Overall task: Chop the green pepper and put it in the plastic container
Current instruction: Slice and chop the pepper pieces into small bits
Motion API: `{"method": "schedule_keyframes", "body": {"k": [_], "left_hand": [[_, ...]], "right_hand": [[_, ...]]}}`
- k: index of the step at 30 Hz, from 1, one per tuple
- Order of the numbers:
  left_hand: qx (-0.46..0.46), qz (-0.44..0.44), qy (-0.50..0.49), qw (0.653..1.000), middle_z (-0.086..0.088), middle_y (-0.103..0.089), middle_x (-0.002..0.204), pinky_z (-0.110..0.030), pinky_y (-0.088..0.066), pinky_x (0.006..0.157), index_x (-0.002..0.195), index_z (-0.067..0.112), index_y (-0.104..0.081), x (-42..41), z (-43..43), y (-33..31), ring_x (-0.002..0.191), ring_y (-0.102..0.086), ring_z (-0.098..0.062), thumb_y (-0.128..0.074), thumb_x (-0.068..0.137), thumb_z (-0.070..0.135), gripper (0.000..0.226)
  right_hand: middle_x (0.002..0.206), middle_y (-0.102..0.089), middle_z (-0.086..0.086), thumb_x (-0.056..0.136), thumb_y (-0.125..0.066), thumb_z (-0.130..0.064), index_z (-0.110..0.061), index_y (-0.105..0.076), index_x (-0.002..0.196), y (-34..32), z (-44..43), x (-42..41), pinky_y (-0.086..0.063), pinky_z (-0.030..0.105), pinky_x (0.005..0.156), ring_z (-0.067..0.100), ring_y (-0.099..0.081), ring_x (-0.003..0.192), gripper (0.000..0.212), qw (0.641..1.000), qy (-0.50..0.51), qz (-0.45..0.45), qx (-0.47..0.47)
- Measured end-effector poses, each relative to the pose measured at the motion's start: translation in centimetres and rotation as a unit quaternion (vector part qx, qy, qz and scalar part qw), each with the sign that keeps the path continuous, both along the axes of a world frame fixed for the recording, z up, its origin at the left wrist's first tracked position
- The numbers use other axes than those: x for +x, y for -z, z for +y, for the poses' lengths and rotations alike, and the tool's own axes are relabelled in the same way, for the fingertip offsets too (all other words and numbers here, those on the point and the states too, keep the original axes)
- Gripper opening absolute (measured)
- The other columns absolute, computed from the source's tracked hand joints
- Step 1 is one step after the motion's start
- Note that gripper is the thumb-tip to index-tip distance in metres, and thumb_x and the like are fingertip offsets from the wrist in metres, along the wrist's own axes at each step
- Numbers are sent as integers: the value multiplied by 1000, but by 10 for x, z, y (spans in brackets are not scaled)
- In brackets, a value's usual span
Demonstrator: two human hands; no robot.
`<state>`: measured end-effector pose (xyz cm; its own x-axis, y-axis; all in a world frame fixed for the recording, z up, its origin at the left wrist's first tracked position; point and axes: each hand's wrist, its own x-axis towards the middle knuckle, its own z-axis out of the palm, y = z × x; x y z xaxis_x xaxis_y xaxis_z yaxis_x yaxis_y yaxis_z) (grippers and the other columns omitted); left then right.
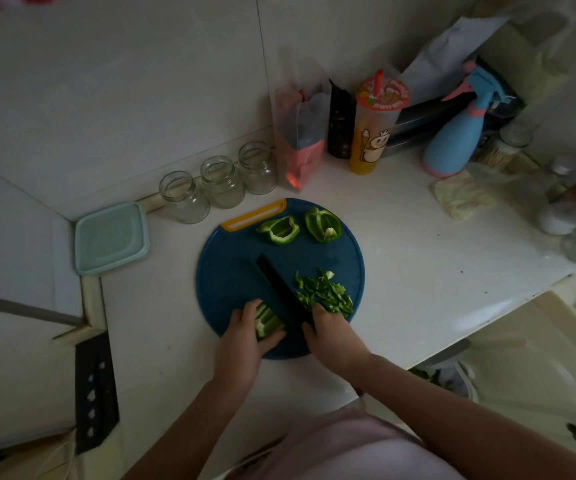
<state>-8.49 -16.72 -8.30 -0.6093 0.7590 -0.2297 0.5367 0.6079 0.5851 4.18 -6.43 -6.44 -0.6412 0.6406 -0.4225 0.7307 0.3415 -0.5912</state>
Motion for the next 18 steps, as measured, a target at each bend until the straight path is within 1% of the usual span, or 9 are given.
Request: {"method": "schedule_keyframes", "body": {"k": [2,4,6,7,10,14,18], "left_hand": [[5,8,-5,1000,-10,-54,123,-38,-51,78,134,13,-38,1,0,-2,103,-58,-25,-73,76,37,72],[12,12,-9,1000,-10,-58,120,-32,-49,73,132,9,-35,2,2,-2,100,-61,-22,-74,77,34,72],[15,27,-2,1000,-8,-62,109,-27,-45,63,122,7,-38,3,2,-1,92,-63,-21,-73,77,35,63],[18,41,4,999,-7,-61,105,-27,-43,60,115,7,-41,2,1,-2,89,-63,-21,-73,77,37,59],[30,81,20,996,-11,-55,98,-29,-40,54,100,3,-46,-1,-1,1,84,-61,-27,-76,72,37,53],[44,80,22,996,-14,-50,97,-27,-41,58,96,-1,-49,-1,-2,4,83,-59,-32,-80,69,31,52],[44,48,-2,998,-16,-49,101,-34,-48,70,100,-6,-50,0,-2,2,91,-58,-34,-80,70,25,53]], "right_hand": [[96,-63,19,99,-42,-22,-2,-47,103,0,-3,4,-39,31,62,33,-61,85,21,1000,-8,11,6],[95,-63,19,99,-41,-24,-3,-46,105,-1,-7,5,-44,35,65,35,-61,86,22,1000,-24,17,10],[96,-63,20,99,-40,-26,-4,-44,108,-2,-12,6,-45,37,68,36,-61,88,24,999,-42,14,21],[97,-63,20,99,-39,-27,-5,-43,110,-3,-15,7,-44,37,68,37,-61,89,25,998,-52,8,32],[101,-63,19,101,-34,-27,-6,-40,119,-4,-21,8,-42,36,66,39,-60,90,29,993,-93,-14,73],[98,-64,18,101,-31,-23,-6,-35,125,-2,-27,9,-37,36,61,40,-61,86,30,984,-132,-42,110],[96,-65,17,98,-35,-16,-6,-32,128,2,-31,10,-35,34,60,39,-62,85,32,980,-143,-57,124]]}}
